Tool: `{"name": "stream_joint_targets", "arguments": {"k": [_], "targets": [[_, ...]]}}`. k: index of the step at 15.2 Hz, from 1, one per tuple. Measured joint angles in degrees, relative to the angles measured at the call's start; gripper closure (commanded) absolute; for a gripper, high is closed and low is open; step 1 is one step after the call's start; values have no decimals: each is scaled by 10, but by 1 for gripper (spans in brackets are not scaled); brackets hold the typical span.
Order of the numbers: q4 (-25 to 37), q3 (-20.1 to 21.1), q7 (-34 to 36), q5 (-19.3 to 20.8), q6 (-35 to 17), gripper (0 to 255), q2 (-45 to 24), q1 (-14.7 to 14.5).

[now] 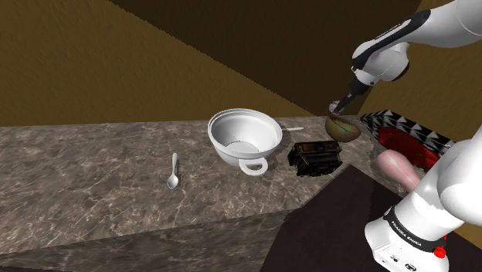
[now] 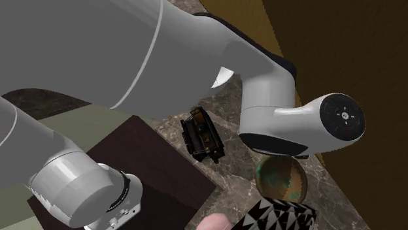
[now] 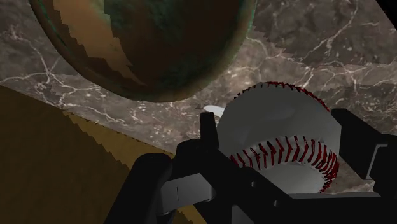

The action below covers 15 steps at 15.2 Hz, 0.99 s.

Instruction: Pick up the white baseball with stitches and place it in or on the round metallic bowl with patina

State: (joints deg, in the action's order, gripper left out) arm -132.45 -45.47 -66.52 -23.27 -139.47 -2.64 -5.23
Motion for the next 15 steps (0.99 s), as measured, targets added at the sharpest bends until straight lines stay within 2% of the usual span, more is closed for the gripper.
{"name": "stream_joint_targets", "arguments": {"k": [5,15], "targets": [[42,-24,-83,-36,41,255,-38,44],[40,8,-172,-141,8,255,-115,77]]}}
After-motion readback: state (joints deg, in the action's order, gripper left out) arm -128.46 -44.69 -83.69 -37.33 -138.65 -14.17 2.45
